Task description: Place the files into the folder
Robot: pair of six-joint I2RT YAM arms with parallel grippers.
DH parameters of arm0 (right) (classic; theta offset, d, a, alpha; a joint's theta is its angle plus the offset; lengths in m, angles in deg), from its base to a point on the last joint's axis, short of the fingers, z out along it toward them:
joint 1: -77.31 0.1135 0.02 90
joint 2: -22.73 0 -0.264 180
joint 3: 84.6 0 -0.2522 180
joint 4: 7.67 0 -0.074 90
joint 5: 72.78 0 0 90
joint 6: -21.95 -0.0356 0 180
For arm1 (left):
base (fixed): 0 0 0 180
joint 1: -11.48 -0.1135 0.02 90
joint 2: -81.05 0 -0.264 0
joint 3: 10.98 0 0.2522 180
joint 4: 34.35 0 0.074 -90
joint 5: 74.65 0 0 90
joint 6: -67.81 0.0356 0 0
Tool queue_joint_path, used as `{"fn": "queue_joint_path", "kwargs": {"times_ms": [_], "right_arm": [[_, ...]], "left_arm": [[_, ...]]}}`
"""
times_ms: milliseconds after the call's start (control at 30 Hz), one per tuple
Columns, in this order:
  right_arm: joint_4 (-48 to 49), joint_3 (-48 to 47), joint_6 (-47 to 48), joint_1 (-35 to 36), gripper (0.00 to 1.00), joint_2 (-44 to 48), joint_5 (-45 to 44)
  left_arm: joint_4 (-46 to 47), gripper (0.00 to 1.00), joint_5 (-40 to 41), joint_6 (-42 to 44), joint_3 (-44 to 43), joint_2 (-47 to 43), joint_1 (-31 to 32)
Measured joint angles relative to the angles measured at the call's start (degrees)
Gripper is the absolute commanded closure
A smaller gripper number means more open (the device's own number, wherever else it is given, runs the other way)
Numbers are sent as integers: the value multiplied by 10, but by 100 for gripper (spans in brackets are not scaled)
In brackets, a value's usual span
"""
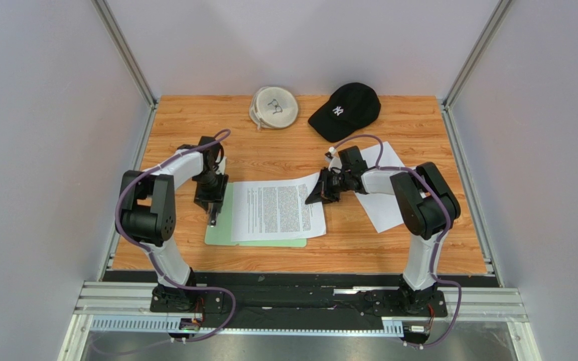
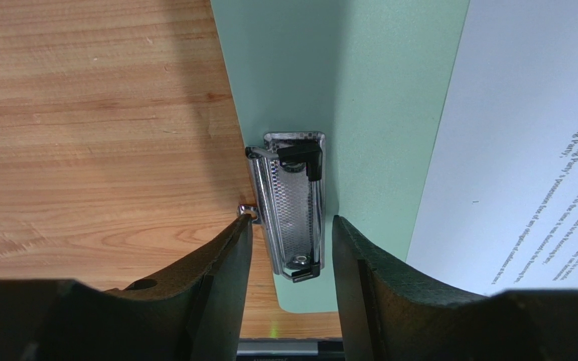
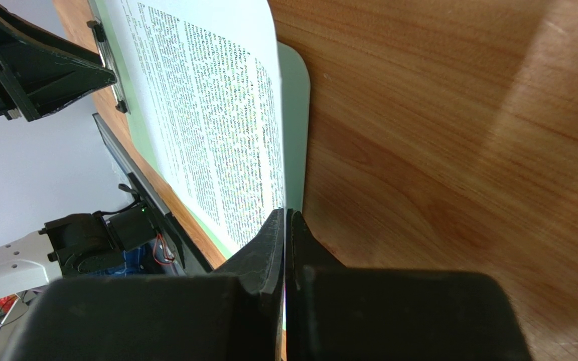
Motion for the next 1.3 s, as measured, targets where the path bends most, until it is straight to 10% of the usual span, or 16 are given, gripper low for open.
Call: {"fn": "queue_joint_path", "kwargs": {"times_ms": [667,900,1300], "right_arm": [[-27,-9,17,5,93,-1,-23],[-84,-46,40,25,58,0,-62],[-138,-77,76,23,46,10,-94]], "left_arm": [[-11,92,-24,-4,-9,23,2],[-12,96,-57,-25,-9,23,1],[-12,99,-101,-69,-10,26,12]]}}
